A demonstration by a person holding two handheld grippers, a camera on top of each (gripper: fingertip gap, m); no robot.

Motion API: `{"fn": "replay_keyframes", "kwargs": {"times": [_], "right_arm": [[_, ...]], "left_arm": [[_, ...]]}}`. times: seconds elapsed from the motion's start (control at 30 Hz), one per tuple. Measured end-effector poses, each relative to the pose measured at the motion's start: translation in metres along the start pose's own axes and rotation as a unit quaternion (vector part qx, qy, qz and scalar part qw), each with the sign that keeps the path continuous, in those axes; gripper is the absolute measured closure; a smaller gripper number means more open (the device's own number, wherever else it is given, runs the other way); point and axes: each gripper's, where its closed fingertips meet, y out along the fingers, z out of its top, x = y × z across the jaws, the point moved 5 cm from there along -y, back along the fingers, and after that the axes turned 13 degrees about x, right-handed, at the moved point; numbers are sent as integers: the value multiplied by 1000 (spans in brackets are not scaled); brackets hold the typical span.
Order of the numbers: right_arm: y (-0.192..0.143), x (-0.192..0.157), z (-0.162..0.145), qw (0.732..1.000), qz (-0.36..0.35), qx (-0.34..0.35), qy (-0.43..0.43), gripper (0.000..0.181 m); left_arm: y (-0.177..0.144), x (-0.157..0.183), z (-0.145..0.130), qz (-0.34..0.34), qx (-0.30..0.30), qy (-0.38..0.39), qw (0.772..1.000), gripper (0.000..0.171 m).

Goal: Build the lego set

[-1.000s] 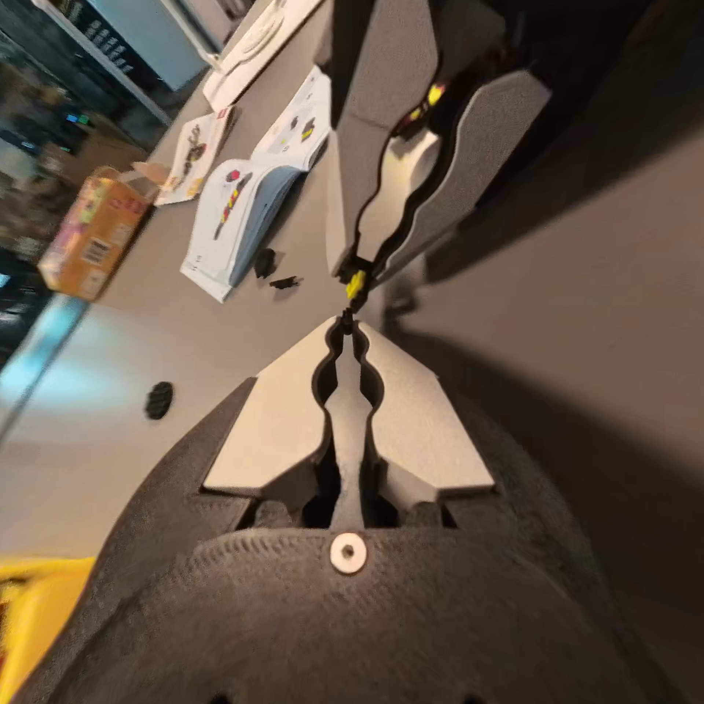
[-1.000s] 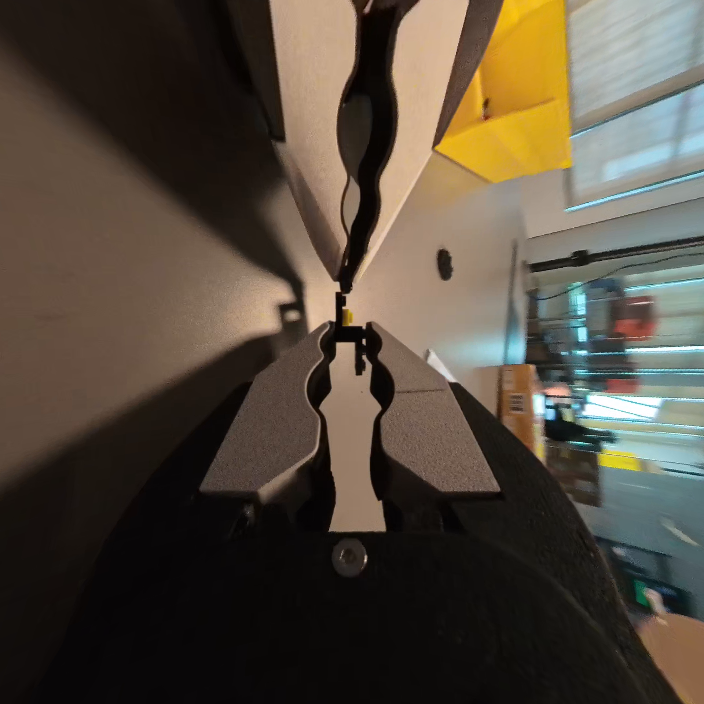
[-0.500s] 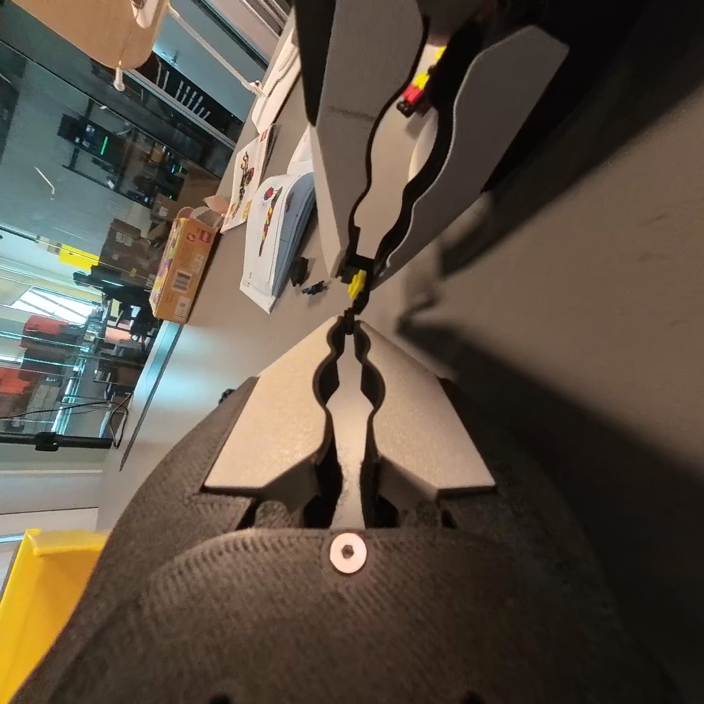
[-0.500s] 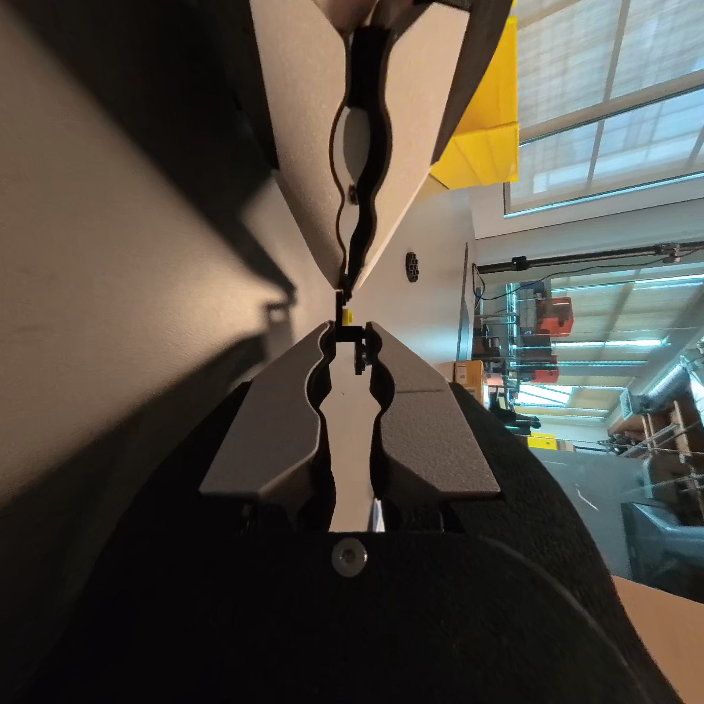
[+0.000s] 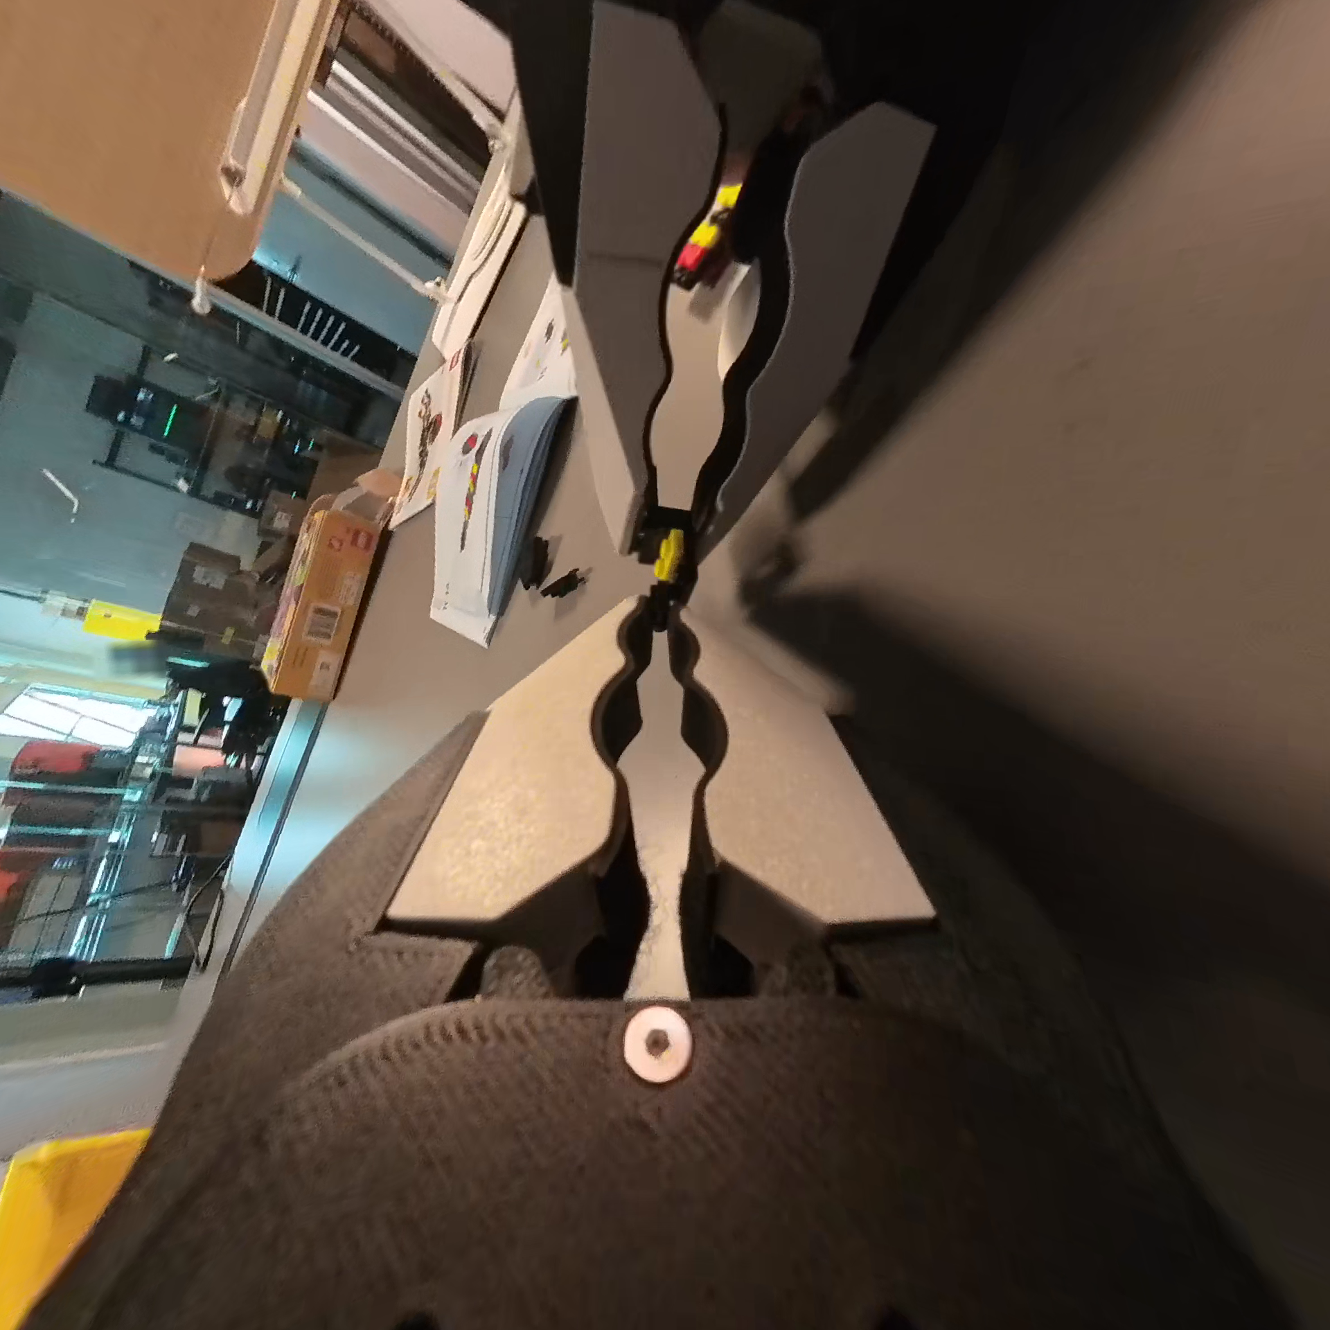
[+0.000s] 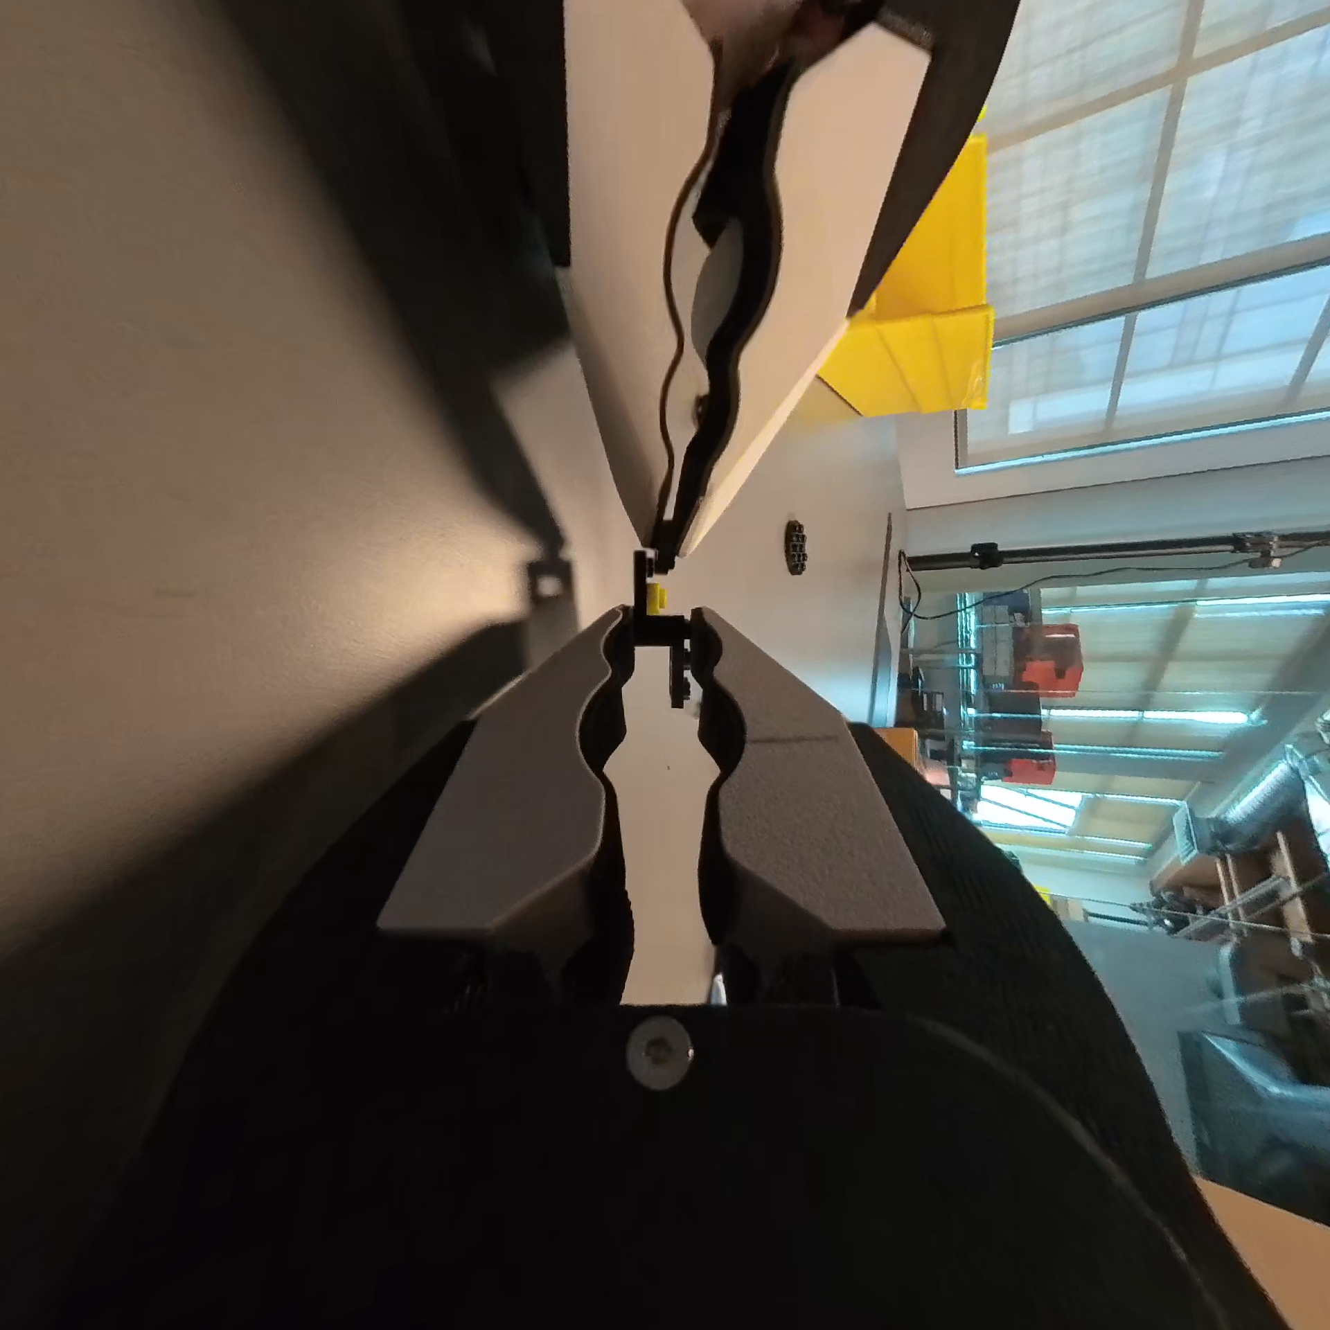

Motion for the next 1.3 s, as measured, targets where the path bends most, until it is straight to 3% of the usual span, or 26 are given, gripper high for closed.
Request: {"fn": "replay_keyframes", "kwargs": {"times": [0.53, 0.9, 1.3], "right_arm": [[1, -5, -1, 998, 26, 28, 58, 168], [2, -5, -5, 993, 40, 45, 104, 168], [1, -3, -8, 990, 43, 51, 122, 168]], "left_arm": [[-1, 5, -2, -47, 25, -6, 999, 168], [2, 0, -4, -101, 32, -80, 991, 168], [5, -5, -7, -110, 25, -96, 989, 167]]}}
